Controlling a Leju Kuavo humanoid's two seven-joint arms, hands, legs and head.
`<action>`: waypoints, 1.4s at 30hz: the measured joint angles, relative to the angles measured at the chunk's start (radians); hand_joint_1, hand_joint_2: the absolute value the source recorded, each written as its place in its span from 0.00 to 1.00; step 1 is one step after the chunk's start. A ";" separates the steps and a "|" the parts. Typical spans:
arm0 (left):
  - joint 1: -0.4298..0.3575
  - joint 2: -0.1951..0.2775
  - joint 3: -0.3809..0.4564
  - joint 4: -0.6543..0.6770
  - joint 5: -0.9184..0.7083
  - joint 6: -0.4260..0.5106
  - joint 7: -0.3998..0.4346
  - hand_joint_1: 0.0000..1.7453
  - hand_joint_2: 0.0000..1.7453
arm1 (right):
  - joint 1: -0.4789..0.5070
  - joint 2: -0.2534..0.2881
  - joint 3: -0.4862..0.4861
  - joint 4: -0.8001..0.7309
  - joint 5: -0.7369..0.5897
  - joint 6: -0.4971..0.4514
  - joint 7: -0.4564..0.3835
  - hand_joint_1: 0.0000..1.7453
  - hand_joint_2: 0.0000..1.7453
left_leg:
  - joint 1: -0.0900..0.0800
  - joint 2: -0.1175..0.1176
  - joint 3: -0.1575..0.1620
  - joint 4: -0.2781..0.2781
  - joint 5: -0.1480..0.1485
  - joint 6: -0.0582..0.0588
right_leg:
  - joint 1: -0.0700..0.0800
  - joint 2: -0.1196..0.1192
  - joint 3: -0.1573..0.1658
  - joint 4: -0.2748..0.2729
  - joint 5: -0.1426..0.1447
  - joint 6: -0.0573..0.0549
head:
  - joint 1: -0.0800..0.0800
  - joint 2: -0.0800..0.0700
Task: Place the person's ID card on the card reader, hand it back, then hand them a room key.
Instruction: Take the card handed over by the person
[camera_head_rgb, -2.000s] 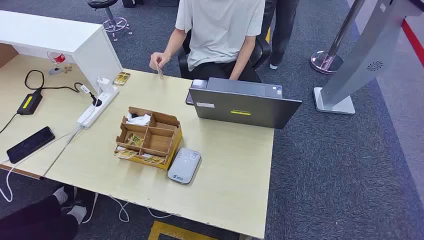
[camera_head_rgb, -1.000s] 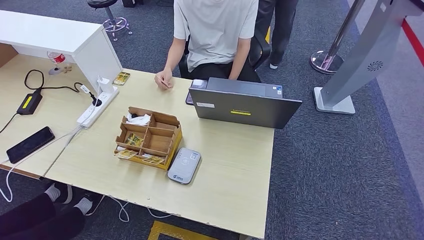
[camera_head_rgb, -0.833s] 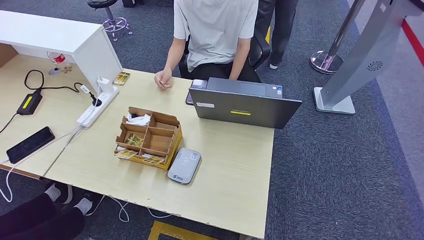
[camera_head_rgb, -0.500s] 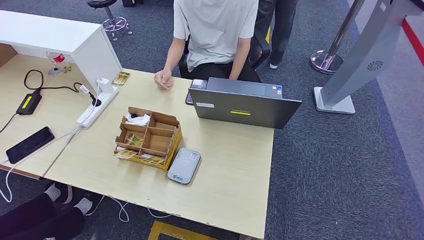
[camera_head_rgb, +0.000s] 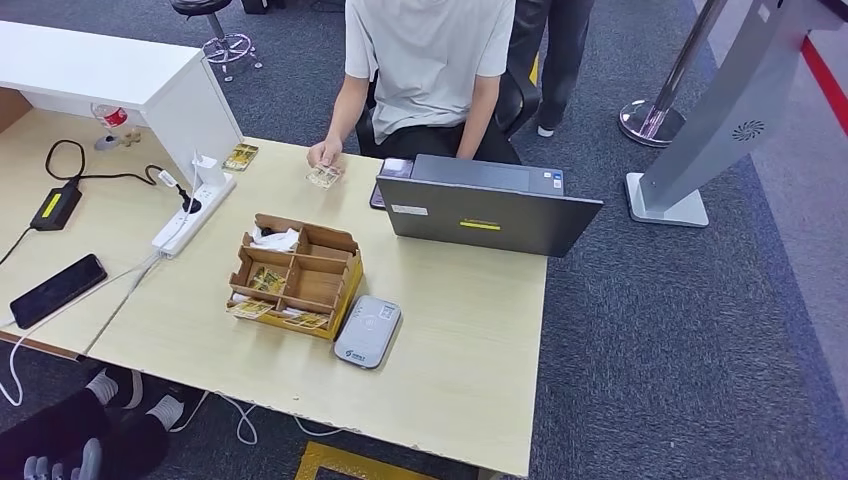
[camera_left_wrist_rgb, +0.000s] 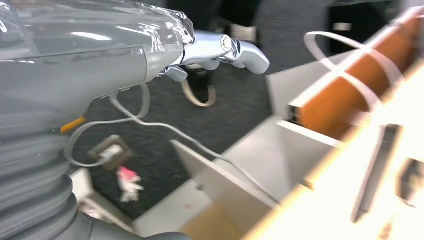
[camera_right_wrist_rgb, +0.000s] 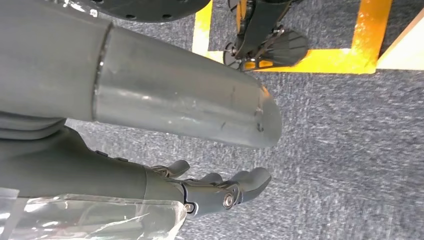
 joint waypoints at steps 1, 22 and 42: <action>-0.001 -0.007 0.001 -0.034 0.001 -0.001 -0.005 0.00 1.00 | -0.001 0.000 -0.007 0.002 0.007 -0.003 0.001 0.00 0.00 | 0.000 0.000 0.000 0.000 0.000 0.000 | 0.000 0.000 0.000 0.000 0.000 0.000 | 0.001 0.000; -0.118 0.027 -0.344 -0.364 -0.375 0.198 0.078 0.00 1.00 | -0.024 0.003 -0.048 0.020 0.111 -0.006 0.038 0.00 0.00 | 0.000 0.001 0.001 0.000 0.001 -0.001 | 0.000 0.001 0.000 0.000 0.001 -0.001 | 0.002 0.000; -0.356 0.146 -0.798 -0.388 -0.901 0.305 0.330 0.00 1.00 | -0.041 0.003 -0.106 0.028 0.139 0.035 0.070 0.00 0.00 | 0.000 0.002 0.001 0.001 0.002 -0.002 | 0.000 0.002 0.000 0.001 0.002 -0.001 | 0.002 0.000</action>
